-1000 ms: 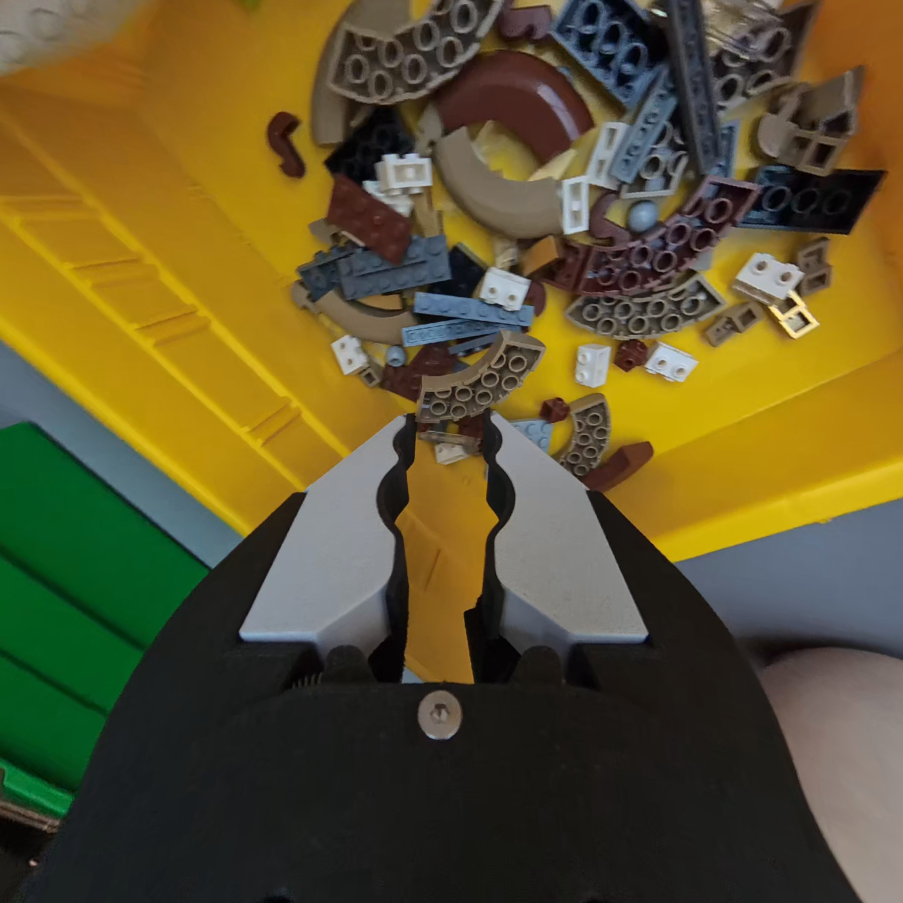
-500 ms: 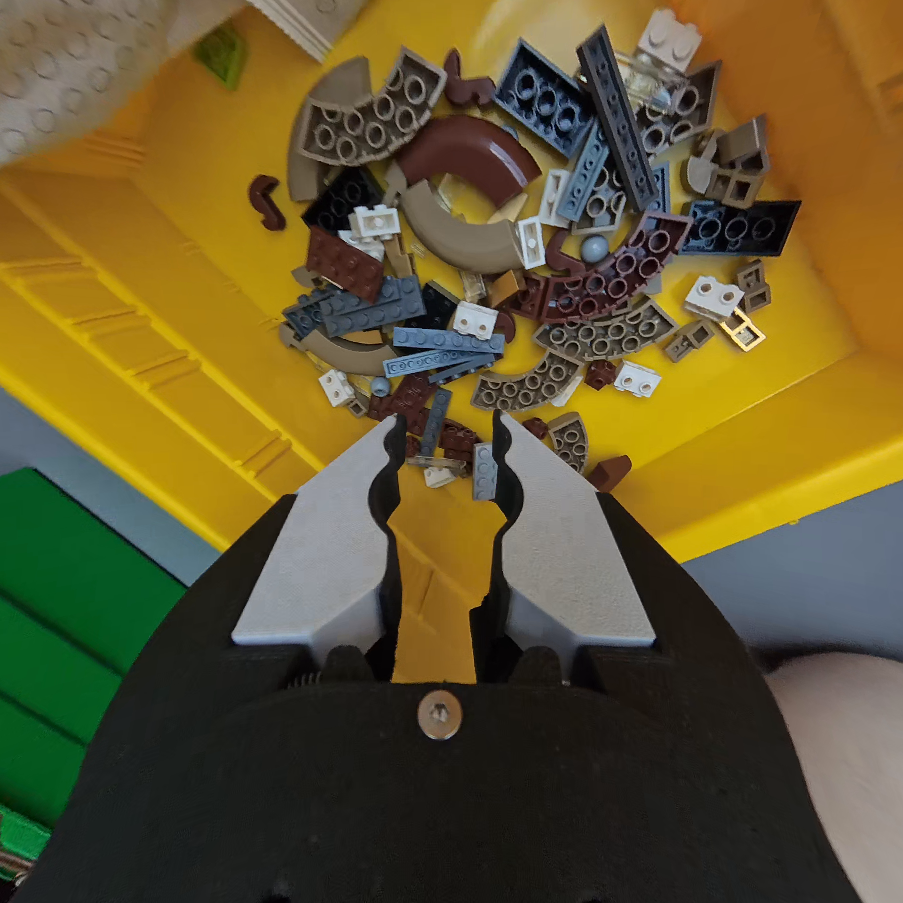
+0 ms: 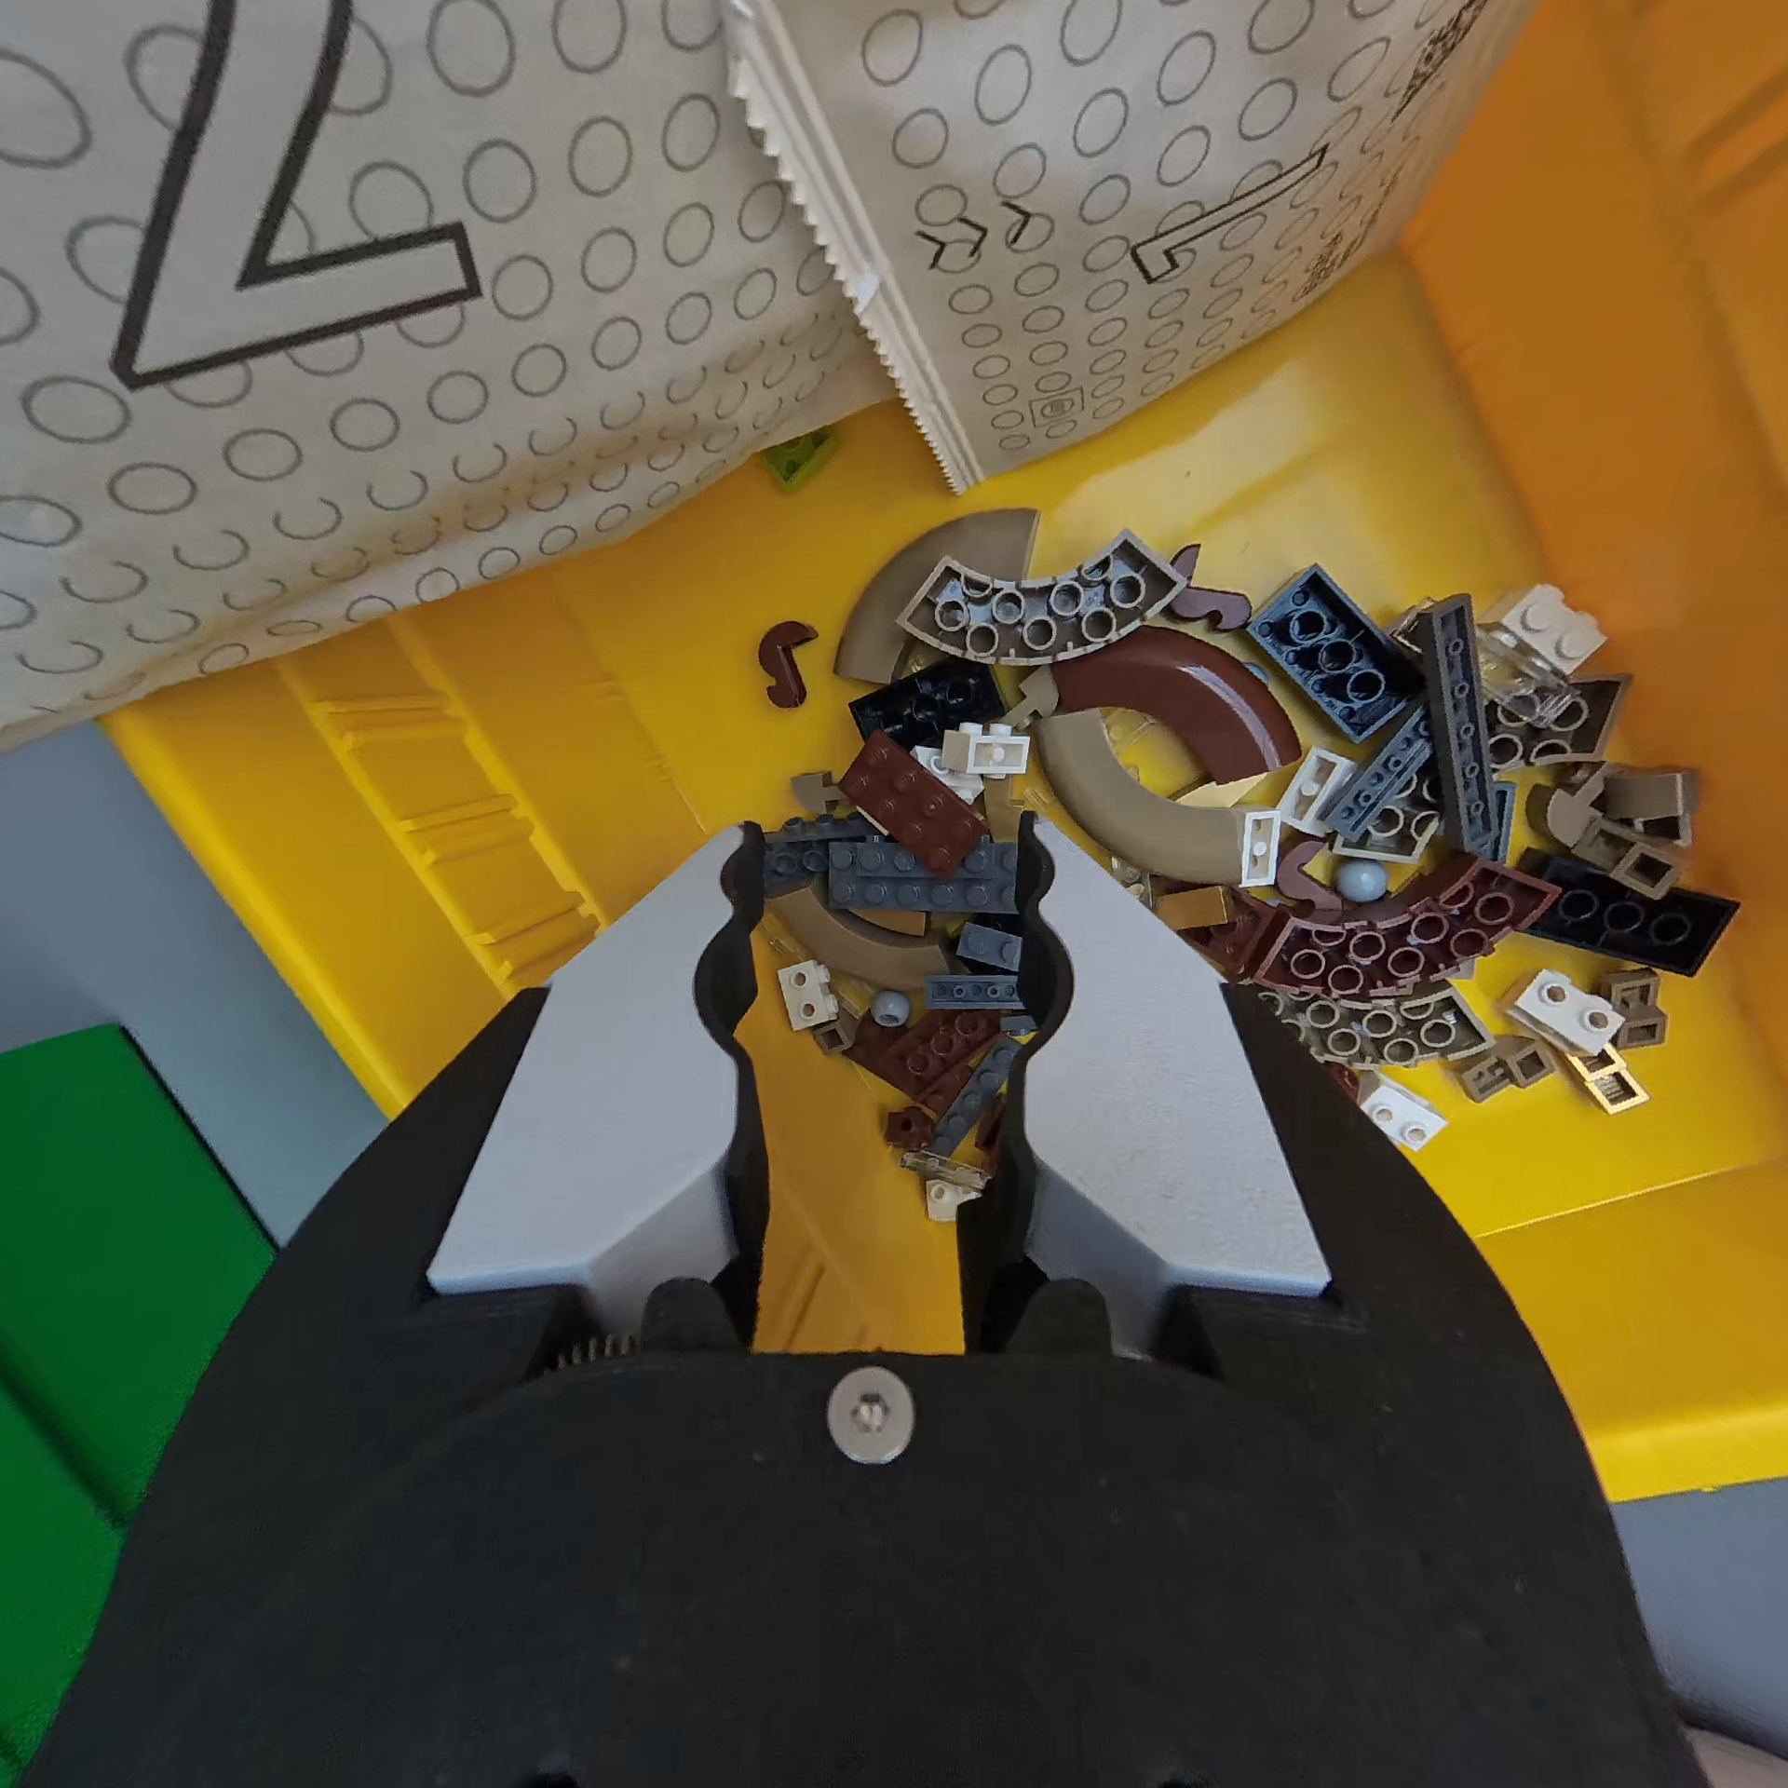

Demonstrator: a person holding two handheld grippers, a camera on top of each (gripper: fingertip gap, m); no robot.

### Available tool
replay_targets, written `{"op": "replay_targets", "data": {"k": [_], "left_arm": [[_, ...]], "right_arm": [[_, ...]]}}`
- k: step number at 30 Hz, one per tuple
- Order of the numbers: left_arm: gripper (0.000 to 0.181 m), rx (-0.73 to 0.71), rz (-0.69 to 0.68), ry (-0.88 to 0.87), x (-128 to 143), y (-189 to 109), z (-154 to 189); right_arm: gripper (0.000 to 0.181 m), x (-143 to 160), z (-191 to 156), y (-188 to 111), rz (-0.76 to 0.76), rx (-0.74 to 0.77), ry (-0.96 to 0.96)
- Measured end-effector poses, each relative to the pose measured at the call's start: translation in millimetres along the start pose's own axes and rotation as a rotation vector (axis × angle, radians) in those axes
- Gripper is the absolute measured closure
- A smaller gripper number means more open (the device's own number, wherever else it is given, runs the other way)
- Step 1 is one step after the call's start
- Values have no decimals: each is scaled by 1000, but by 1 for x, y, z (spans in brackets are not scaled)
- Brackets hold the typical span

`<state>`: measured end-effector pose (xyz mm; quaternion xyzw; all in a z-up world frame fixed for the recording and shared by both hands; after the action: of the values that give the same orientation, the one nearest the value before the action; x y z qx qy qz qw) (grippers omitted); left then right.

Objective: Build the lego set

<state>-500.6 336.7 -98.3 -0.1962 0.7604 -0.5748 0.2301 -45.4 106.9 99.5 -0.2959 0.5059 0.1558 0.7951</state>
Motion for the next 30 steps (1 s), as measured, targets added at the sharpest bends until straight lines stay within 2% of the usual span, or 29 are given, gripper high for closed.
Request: {"op": "replay_targets", "data": {"k": [6,13,16,19,25,30], "left_arm": [[140,-4,-4,35,-1,0,5],[146,82,138,125,-25,-24,35],[149,112,162,161,-31,-24,44],[148,132,162,157,-31,-24,46],[152,147,225,134,-35,-41,46],[153,152,239,129,-34,-48,47]], "right_arm": [[143,2,1,1,-4,-3,3],[143,3,-1,4,-12,-14,13],[143,-2,1,2,20,4,12],[144,-9,10,-7,70,61,40],[144,-26,30,-42,232,164,65],[144,-19,42,-52,235,192,70]]}}
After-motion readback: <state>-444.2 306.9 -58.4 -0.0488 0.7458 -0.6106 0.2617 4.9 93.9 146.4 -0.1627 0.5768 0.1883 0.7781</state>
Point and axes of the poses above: each gripper's, where its closed fingertips meet, y out along the fingers, x out of its underside, z = x × y across the jaws, the point moved 3 cm from there along -y, back along the fingers, and after that the axes turned 10 degrees about -z, right-handed, at the moved point
